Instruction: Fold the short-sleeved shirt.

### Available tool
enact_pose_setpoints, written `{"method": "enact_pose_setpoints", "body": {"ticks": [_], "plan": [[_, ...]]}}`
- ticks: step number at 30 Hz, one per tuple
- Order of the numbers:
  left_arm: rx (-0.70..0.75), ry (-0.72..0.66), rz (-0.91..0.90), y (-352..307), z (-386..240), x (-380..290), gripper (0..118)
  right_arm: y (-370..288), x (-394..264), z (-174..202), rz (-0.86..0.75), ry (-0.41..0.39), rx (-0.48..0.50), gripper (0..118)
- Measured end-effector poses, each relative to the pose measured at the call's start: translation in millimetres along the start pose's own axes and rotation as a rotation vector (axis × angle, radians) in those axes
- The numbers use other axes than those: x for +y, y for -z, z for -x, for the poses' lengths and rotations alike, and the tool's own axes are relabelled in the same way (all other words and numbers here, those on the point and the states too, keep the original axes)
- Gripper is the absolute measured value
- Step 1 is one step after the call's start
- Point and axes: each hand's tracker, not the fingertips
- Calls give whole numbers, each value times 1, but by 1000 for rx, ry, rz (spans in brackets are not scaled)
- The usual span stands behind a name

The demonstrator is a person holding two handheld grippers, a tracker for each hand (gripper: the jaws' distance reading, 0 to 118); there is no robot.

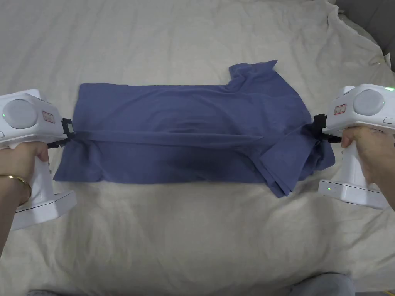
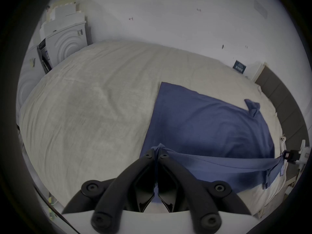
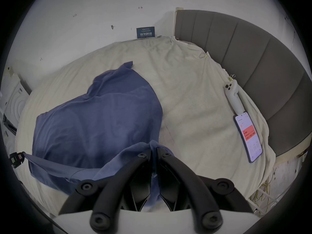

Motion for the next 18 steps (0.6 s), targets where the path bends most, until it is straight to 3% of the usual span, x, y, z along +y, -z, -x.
{"method": "enact_pose_setpoints", "body": {"ticks": [10,18], "plan": [[33,7,60,49,-8,7,0,55,9,1,0,64,14,5],[44,37,67,62,-8,8,2,74,22,13,6,11,17,5]]}}
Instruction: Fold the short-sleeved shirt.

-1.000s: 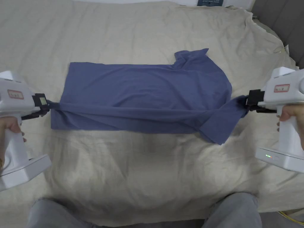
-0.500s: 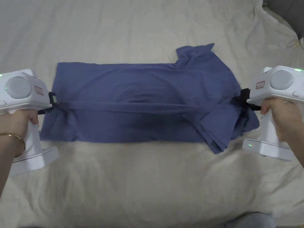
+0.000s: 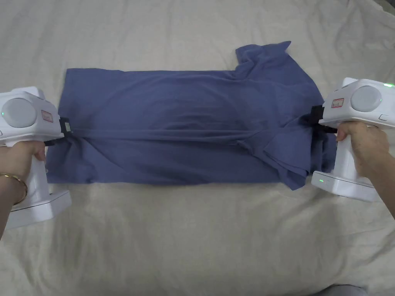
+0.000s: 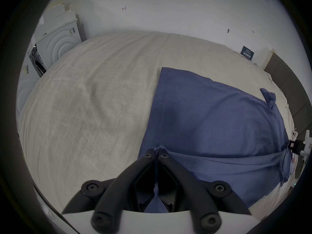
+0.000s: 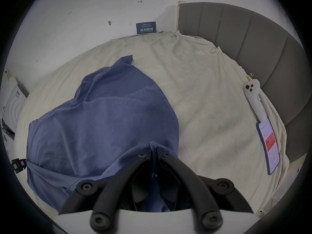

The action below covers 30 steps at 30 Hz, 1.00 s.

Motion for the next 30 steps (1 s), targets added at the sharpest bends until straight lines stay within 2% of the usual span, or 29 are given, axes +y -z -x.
{"method": "enact_pose_setpoints", "body": {"ticks": [1,2,3,4,5,6,9,14,18,23,26,29,30], "plan": [[-3,3,6,4,2,1,12,2,1,0,10,-4,-1,6],[1,8,8,5,2,1,26,2,2,0,13,-5,3,9],[12,12,5,4,2,1,57,0,2,0,12,0,8,24],[32,16,3,3,2,1,80,-2,4,0,11,2,9,48],[47,19,1,1,5,3,95,-6,7,-1,8,4,9,78],[50,19,-9,-4,7,4,105,-11,10,-2,2,3,10,105],[40,-3,-104,-29,16,11,107,-39,18,-7,-74,-3,20,112],[-65,-33,-243,-88,24,8,107,-117,15,-17,-256,-10,49,112],[-69,6,-404,-131,19,-23,112,-177,-22,-18,-418,-73,62,112],[-61,55,-649,-177,8,-80,109,-224,-91,-11,-594,-96,85,113],[-50,126,-727,-194,-1,-110,96,-236,-126,-6,-633,-128,66,113],[-59,149,-748,-205,-7,-131,69,-247,-152,-5,-677,-106,86,108],[-67,144,-745,-207,-8,-136,50,-251,-159,-5,-689,-87,97,101]]}}
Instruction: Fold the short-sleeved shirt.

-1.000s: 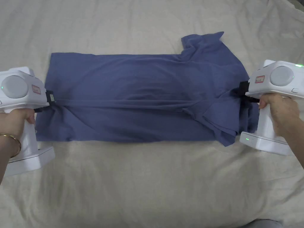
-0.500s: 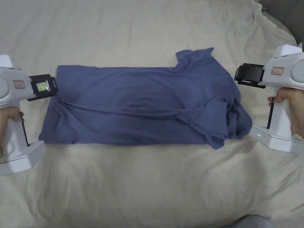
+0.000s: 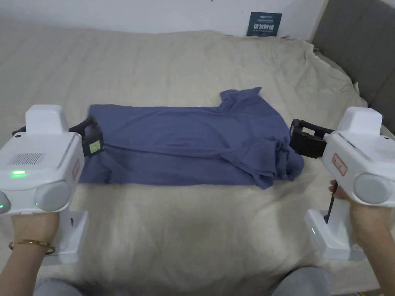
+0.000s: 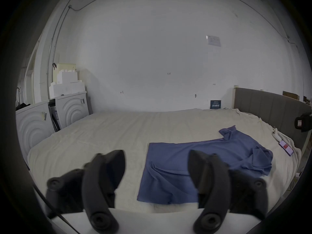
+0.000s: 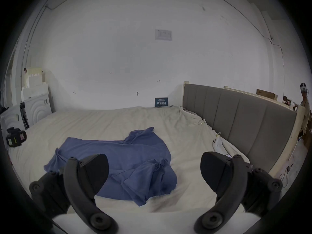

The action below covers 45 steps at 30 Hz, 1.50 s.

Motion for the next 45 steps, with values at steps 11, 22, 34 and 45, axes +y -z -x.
{"method": "enact_pose_setpoints", "body": {"ticks": [11,22,34,45], "plan": [[-38,-10,-12,-31,-14,-9,0,-32,-20,-7,-40,34,13,0],[-65,-38,11,-27,-18,-12,0,-23,-19,-8,-20,15,19,0],[-59,-47,21,-11,-18,-8,0,97,6,-23,440,21,73,104],[-54,-42,88,21,-21,-18,0,190,-50,-43,760,41,-117,107]]}}
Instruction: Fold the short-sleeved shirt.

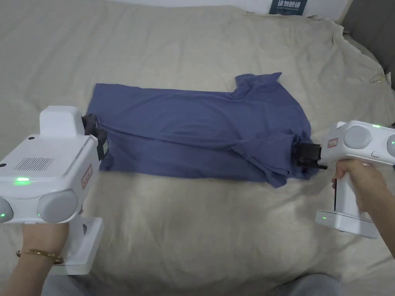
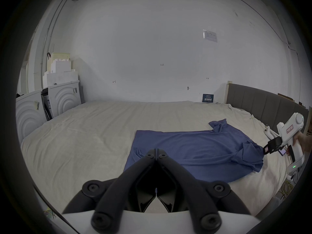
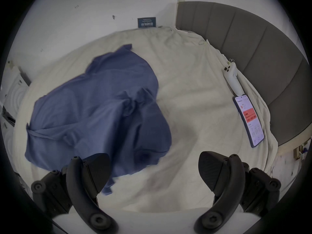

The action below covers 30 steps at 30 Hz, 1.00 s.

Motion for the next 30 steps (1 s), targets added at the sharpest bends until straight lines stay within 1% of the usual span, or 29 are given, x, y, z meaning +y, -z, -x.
{"method": "enact_pose_setpoints", "body": {"ticks": [2,3,5,8,9,10,11,12,13,14,15,16,17,18,19,20,21,26,30], "plan": [[7,-3,12,6,0,-1,0,9,1,1,9,13,-8,105],[10,-2,20,10,0,-2,0,14,1,0,8,25,1,101],[17,-4,37,17,1,-4,0,23,2,1,14,41,14,90],[20,-21,72,26,4,-8,0,35,-1,4,57,46,7,62],[21,-25,78,28,5,-10,0,37,-3,4,63,55,13,49],[27,-26,86,31,5,-11,0,38,-5,4,59,68,24,41],[28,-24,99,34,6,-13,0,39,-7,5,53,82,43,29],[30,-25,113,36,7,-14,0,41,-7,8,55,89,58,13],[33,-32,132,39,8,-14,0,40,-7,11,53,94,68,13],[32,-43,162,42,9,-15,0,38,-6,16,46,77,36,12],[33,-62,195,47,11,-15,5,38,-4,20,45,20,24,11],[36,-86,211,51,14,-15,15,36,-1,24,50,-21,12,11],[43,-112,244,56,17,-13,29,34,0,25,48,-32,6,11],[29,-146,284,61,22,-10,59,32,2,24,47,-15,16,11],[16,-185,323,68,27,-7,79,29,5,23,47,-8,23,11],[12,-213,355,75,33,-4,94,29,6,21,47,1,32,11],[17,-231,383,83,39,0,107,26,8,20,43,8,38,11],[59,-294,504,124,72,23,115,12,17,19,25,6,60,11],[108,-251,667,162,89,17,115,13,18,17,31,9,65,11]]}}
